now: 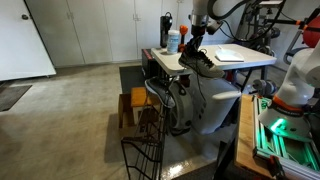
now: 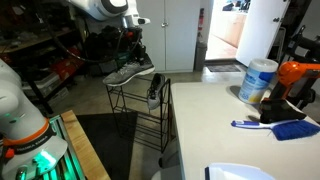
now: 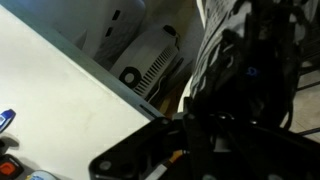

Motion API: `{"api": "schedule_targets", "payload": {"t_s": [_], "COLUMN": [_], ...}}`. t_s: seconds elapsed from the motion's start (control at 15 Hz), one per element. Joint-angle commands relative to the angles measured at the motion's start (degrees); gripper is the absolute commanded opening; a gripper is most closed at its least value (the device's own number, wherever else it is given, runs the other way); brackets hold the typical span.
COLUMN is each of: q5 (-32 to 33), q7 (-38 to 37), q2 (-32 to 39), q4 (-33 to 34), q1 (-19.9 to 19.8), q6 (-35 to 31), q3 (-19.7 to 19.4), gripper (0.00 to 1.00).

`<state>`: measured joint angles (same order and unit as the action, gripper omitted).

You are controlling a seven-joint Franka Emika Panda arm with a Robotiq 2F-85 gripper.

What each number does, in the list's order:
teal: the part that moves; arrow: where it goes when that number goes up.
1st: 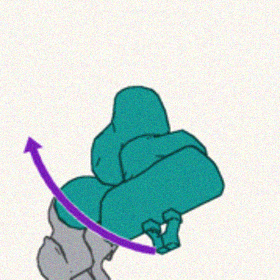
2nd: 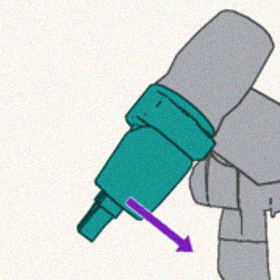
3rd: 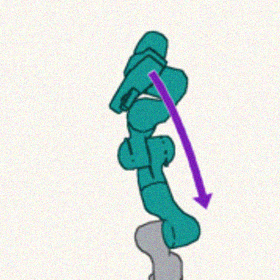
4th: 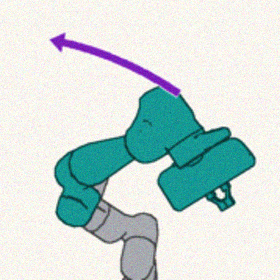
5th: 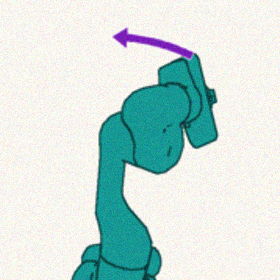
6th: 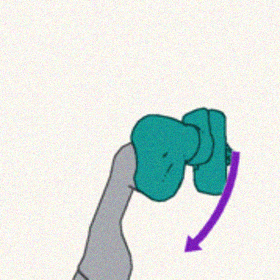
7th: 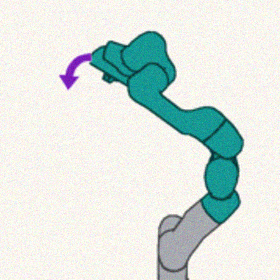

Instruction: Remove the shoe from the table and put it on the top rack of the shoe rack next to the shoe on the shoe rack

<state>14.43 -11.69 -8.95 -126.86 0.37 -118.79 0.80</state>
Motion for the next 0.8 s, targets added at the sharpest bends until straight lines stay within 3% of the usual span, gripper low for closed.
{"api": "schedule_targets", "payload": {"t_s": [0.0, 0.07, 0.33, 0.73], "q5": [-0.1, -0.1, 3.8, 3.9], "q7": [0.3, 0.5, 4.4, 14.1], "q2": [0.0, 0.0, -0.9, 3.3], "q4": [0.1, 0.0, -3.9, -10.1], "q1": [-0.5, -0.5, 1.4, 3.2], "q6": [0.2, 0.2, -10.8, -31.6], "q3": [0.3, 0.3, 2.7, 4.0], "gripper": [0.07, 0.04, 0.04, 0.04]}}
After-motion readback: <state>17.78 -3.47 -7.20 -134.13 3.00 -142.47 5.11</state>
